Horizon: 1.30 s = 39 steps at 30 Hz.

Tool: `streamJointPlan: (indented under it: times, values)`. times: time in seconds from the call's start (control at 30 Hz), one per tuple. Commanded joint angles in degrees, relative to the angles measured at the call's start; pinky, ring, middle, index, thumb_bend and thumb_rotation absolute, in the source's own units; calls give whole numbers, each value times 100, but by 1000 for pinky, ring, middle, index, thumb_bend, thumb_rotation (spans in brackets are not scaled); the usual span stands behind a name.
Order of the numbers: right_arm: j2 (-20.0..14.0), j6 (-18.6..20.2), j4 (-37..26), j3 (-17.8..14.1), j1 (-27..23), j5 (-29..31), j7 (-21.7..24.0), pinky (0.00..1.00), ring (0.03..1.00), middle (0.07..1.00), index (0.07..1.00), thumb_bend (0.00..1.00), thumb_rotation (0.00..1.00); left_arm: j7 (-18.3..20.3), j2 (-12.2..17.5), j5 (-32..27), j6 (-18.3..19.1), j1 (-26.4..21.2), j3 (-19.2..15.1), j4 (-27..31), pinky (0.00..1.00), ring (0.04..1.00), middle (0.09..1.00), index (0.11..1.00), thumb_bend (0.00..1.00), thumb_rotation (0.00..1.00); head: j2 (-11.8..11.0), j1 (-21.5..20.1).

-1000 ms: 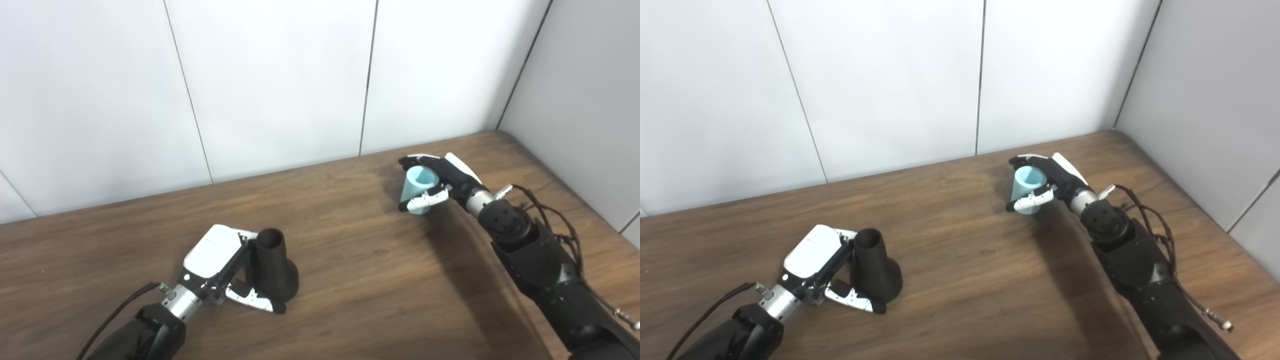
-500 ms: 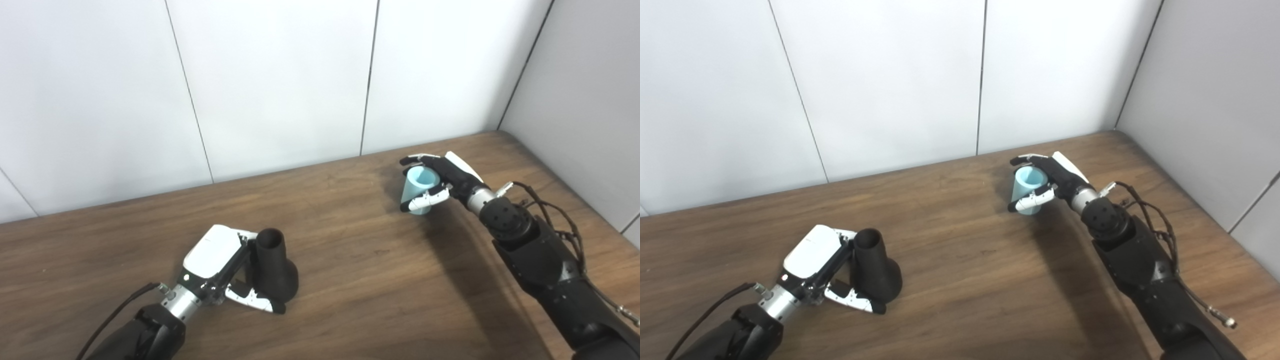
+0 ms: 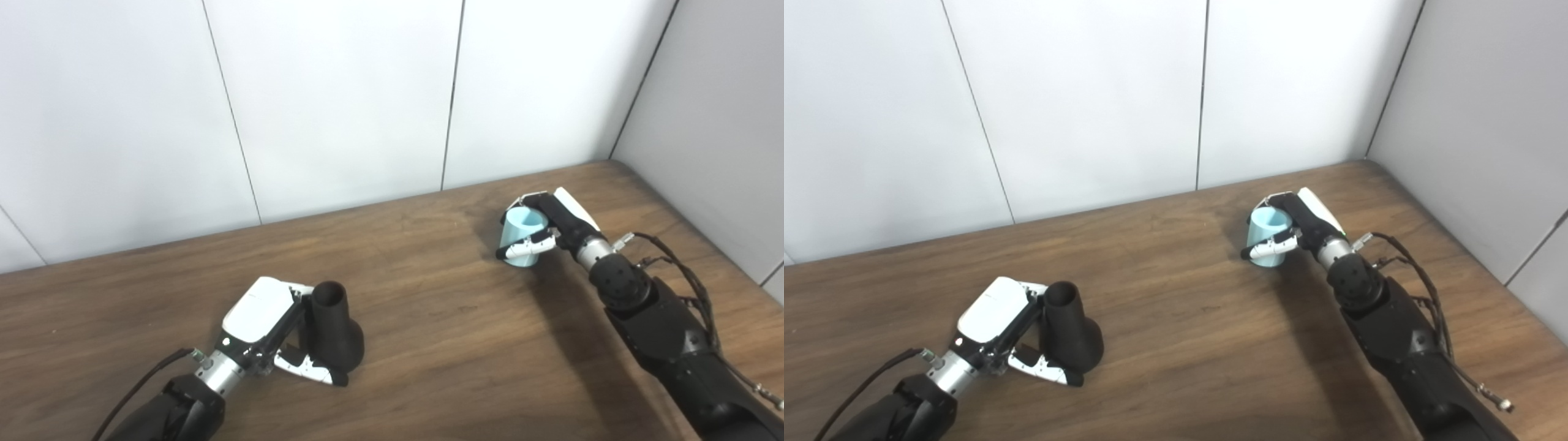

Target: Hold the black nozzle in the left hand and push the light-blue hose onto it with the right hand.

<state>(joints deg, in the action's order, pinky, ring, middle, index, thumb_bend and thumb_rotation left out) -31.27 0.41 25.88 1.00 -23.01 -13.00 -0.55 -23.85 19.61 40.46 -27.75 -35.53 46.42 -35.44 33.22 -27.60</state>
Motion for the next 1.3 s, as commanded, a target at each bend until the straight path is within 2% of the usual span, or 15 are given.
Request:
streamJointPlan:
  times: [0.0,0.2,0.3,0.4,0.43,0.6,0.73,0.83,0.9,1.07,1.17,1.27]
  values:
    - [-48,-24,17,-61,-21,-154,-157,406,452,488,485,521,0,422,268,196,86,771,257,-488,323,400,416,517,518,0,1,-2]
    - [37,-49,-164,-62,37,-342,-410,409,451,490,487,521,0,412,290,204,86,801,232,-403,342,408,426,516,519,0,26,28]
    - [78,-272,-128,-100,38,-321,-507,408,448,486,492,521,0,374,291,196,85,815,249,-389,322,395,414,516,518,0,27,80]
    - [189,-350,-417,-163,9,-213,-508,373,432,475,506,521,0,490,273,107,86,830,209,-380,334,402,424,515,519,0,27,80]
    - [258,-278,-630,-202,-16,-143,-467,366,430,473,506,521,0,494,264,122,86,829,202,-385,340,404,426,514,519,0,27,80]
    - [557,658,-2007,-256,-190,2,-39,333,427,469,504,522,0,522,221,216,84,826,173,-354,328,397,416,513,518,0,70,364]
    - [861,1781,-3089,-210,-510,138,359,334,434,493,487,522,0,519,111,175,86,809,146,-414,316,385,409,518,517,0,91,627]
    - [1004,2482,-3649,-120,-732,173,639,330,434,504,481,521,0,618,28,221,91,815,47,-396,304,372,401,517,515,0,112,823]
    - [1139,2637,-3825,-129,-867,209,855,322,425,505,483,520,0,688,-26,284,125,821,-21,-372,309,379,405,519,516,0,119,942]
    - [1415,2651,-4021,-234,-1035,-66,1392,314,429,506,482,520,0,775,-135,454,210,852,-134,-301,314,384,410,522,516,0,155,1303]
    - [1460,2651,-4139,-85,-1179,-289,1844,321,426,492,485,521,0,824,-206,522,224,855,-192,-293,301,371,407,521,516,0,199,1563]
    - [1776,2651,-4160,-295,-1265,-383,2348,324,427,488,488,521,0,985,-266,529,299,849,-241,-250,294,372,408,521,516,0,241,1810]
